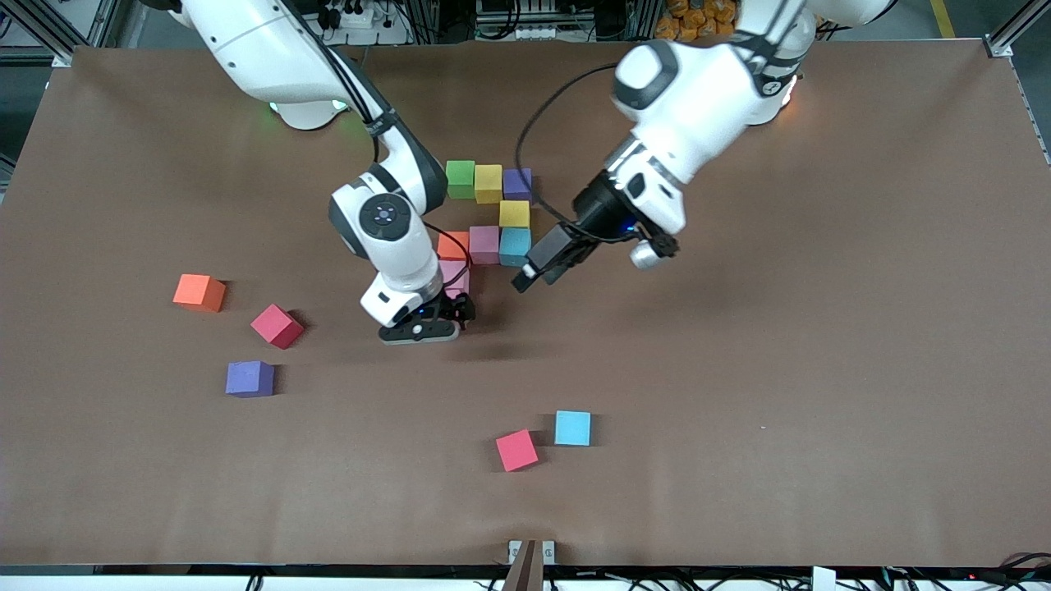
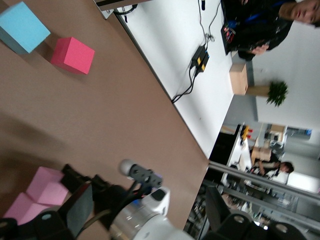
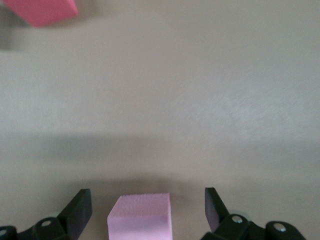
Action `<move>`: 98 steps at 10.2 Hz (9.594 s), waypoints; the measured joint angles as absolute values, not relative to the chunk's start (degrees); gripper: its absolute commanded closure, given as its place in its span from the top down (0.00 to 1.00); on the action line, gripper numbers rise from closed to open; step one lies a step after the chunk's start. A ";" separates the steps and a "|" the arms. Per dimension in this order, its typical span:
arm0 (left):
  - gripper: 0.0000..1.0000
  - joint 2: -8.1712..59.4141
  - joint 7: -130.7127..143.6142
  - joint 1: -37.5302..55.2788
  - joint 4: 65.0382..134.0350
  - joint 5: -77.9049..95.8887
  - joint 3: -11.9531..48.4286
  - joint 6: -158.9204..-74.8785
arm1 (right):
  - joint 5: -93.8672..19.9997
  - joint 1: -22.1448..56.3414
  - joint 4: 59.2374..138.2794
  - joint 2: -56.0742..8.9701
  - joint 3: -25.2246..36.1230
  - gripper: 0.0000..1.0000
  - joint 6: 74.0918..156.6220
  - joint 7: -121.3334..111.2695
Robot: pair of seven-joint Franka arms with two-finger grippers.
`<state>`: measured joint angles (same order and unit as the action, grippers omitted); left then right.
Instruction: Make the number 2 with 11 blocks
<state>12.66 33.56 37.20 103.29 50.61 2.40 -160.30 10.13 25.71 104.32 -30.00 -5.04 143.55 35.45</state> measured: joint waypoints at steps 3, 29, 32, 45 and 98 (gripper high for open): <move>1.00 9.04 32.80 31.83 101.21 32.88 0.65 -140.38 | 10.16 19.08 104.04 -28.06 -4.38 1.00 137.07 34.87; 1.00 53.64 5.74 42.93 80.51 24.22 -14.34 -172.58 | 10.18 -2.58 120.70 -23.02 -5.57 1.00 140.86 -35.55; 1.00 55.07 8.40 45.41 79.30 24.22 -16.84 -172.55 | 10.19 -2.82 121.59 -23.04 -5.54 1.00 142.32 -35.55; 1.00 63.38 19.91 50.97 74.45 24.22 -24.92 -173.11 | 10.18 0.01 119.34 -22.86 -6.58 0.00 145.06 -36.44; 0.47 52.82 22.53 49.51 70.10 24.23 -21.20 -160.03 | 6.92 5.49 114.93 -22.84 -17.37 0.00 141.94 -10.33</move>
